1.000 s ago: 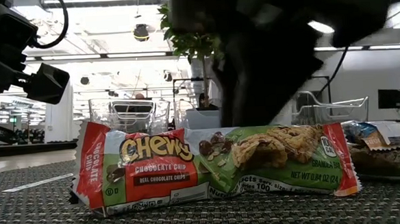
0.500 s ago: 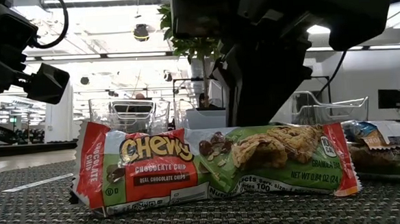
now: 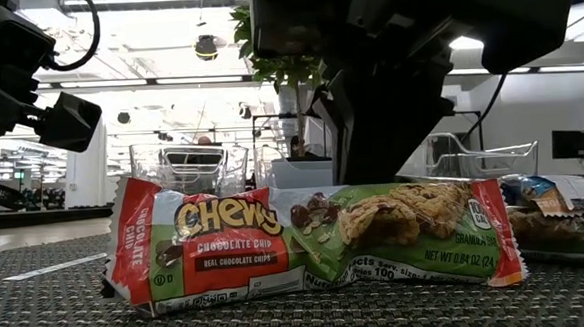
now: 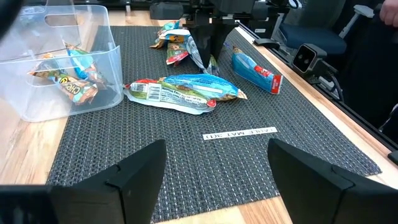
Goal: Pick and place Granola Bars by type
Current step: Put the violet granola bar into the right transparent bin
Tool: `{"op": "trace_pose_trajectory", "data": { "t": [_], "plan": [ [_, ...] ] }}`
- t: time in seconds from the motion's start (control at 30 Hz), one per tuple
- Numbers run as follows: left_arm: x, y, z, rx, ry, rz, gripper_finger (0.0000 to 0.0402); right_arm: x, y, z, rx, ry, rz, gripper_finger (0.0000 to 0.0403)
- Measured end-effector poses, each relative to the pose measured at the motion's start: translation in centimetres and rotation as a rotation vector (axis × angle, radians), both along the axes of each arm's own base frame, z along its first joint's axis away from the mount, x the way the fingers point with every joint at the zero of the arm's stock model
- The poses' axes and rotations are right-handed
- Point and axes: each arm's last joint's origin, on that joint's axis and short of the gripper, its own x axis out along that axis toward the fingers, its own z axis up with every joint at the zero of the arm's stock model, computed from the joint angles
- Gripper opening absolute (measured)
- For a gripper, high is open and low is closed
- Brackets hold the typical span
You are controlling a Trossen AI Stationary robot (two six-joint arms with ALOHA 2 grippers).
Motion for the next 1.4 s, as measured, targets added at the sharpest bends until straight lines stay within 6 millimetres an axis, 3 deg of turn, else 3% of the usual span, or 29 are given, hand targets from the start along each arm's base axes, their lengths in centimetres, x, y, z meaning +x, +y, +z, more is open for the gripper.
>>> {"op": "trace_pose_trajectory", "data": {
  "t": [0.43, 0.67, 1.1, 1.4],
  "plan": [
    [0.0, 0.0, 0.0, 0.000, 0.000, 0.000, 0.0274, 0.2, -0.2, 0.1, 0.061, 0.017, 0.001, 0.0018],
    [0.0, 0.0, 0.0, 0.000, 0.000, -0.001, 0.0274, -0.5, -0.9, 3.1, 0.084, -0.028, -0.005, 0.0013],
    [0.0, 0.0, 0.0, 0.000, 0.000, 0.000, 0.0274, -6.3, -4.3, 10.1, 0.183, -0.196, -0.137, 0.0014],
    [0.0, 0.0, 0.0, 0.000, 0.001, 0.000, 0.0274, -10.9, -7.9, 13.0, 0.191, -0.277, -0.198, 0.0015]
  ]
}}
